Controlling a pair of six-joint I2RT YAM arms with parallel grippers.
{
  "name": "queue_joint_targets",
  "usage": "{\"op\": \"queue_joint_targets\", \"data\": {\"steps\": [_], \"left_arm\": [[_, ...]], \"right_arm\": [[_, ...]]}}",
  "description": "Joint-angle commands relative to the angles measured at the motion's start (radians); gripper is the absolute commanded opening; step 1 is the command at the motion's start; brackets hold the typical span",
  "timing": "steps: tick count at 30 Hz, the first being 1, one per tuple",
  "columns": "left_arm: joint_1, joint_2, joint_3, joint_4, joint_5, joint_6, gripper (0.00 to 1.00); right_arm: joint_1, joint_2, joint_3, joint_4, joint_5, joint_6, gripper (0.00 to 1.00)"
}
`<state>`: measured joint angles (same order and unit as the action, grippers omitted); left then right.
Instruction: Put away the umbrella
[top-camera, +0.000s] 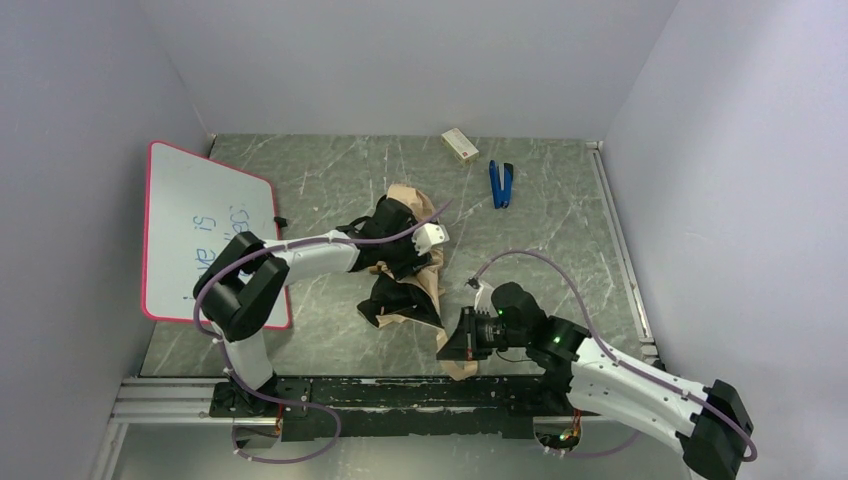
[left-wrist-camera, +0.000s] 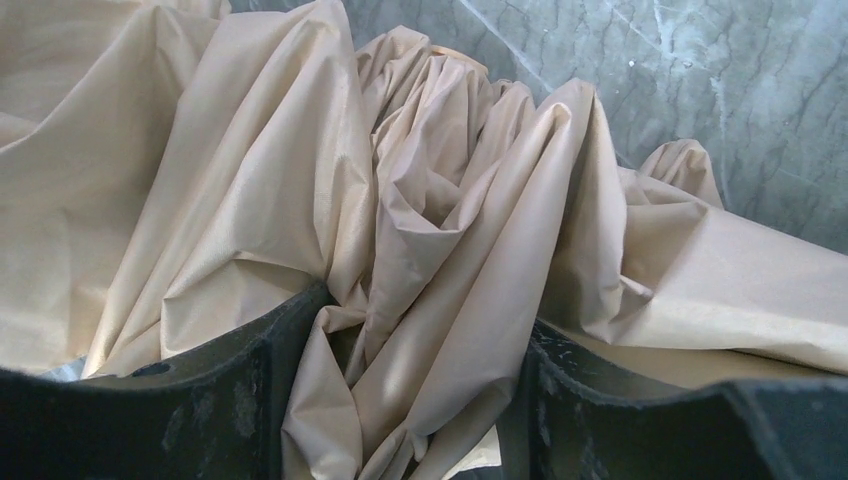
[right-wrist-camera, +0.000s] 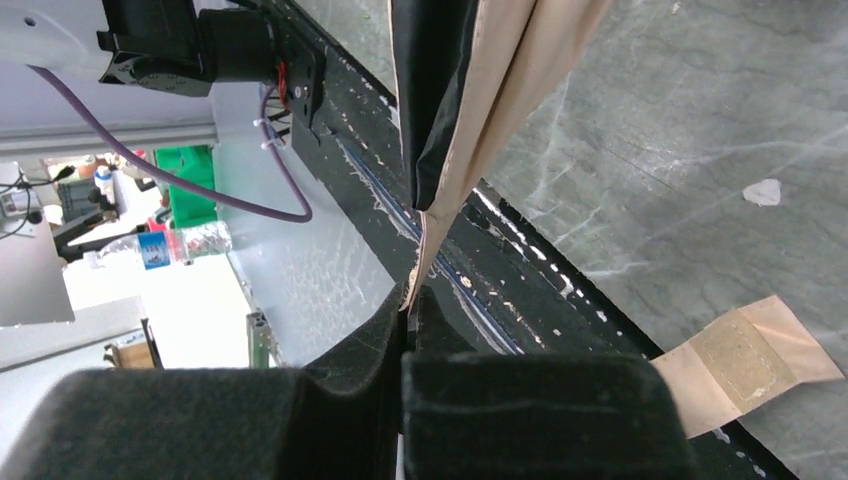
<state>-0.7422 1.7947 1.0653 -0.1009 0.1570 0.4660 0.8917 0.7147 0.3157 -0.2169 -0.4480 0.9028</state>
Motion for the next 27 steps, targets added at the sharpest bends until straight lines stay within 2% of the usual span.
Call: {"op": "queue_joint_targets", "data": {"steps": [1, 4, 10, 15, 19, 22, 27], "left_arm": [[0.040, 0.041, 0.035, 0.025, -0.155, 0.005, 0.60], [0.040, 0.042, 0.035, 0.025, -0.155, 0.005, 0.60], [0.040, 0.036, 0.030, 0.026, -0.155, 0.008, 0.59], [0.040, 0.040, 0.034, 0.021, -0.184, 0.013, 0.59], [0.040, 0.040, 0.033, 0.019, -0.182, 0.016, 0.59], [0.040, 0.037, 0.034, 0.015, -0.183, 0.020, 0.59], [0.040, 0.031, 0.038, 0.001, -0.185, 0.025, 0.59]], "right_arm": [[0.025, -0.049, 0.015, -0.146, -0.005, 0.011, 0.00], [0.060, -0.045, 0.064, -0.250, 0.145, -0.033, 0.00], [0.205, -0.094, 0.078, -0.246, 0.283, -0.033, 0.00], [0.319, -0.065, 0.086, -0.180, 0.299, -0.057, 0.00], [0.386, -0.040, 0.056, -0.057, 0.222, -0.108, 0.00], [0.431, -0.047, 0.066, -0.045, 0.226, -0.173, 0.00], [0.437, -0.058, 0.092, -0.068, 0.215, -0.248, 0.00]]}}
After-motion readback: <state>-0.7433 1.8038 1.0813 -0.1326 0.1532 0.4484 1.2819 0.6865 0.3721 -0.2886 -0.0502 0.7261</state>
